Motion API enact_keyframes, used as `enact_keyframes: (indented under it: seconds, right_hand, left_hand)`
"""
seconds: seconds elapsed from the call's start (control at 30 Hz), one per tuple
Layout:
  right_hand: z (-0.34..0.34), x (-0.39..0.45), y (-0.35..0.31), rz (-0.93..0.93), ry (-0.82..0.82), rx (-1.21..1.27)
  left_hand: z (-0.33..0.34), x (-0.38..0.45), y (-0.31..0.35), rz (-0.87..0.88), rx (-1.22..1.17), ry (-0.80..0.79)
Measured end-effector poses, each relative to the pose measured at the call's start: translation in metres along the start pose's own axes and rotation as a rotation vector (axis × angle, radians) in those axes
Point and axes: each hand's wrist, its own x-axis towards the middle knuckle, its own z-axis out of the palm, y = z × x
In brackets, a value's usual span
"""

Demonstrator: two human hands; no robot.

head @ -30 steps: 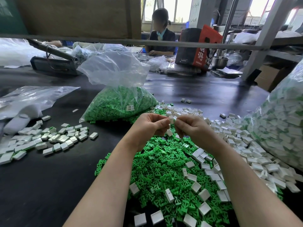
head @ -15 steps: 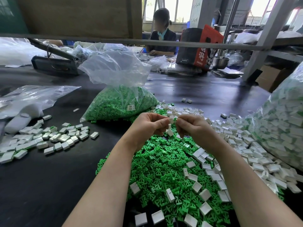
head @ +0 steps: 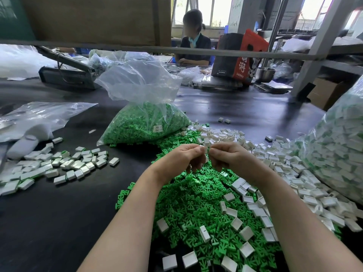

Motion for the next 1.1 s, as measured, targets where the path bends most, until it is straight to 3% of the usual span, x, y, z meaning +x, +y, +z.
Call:
enact_keyframes:
  seconds: [0.23,0.8,1.1]
  right_hand:
    - [0.004,0.0,0.008,0.073,-0.089,0.154]
    - [0.007,-0.006,0.018,0.13,-0.164,0.248]
    - [0.008,-0.006,0.023,0.089,-0.116,0.269]
  left_hand:
    - [0.001,0.001,-0.006,0.0,-0.014,-0.03]
    - [0.007,0.003,-0.016,-0.047,-0.052,-0.076]
    - [0.005,0.002,-0.019,-0.013,-0.099,-0.035]
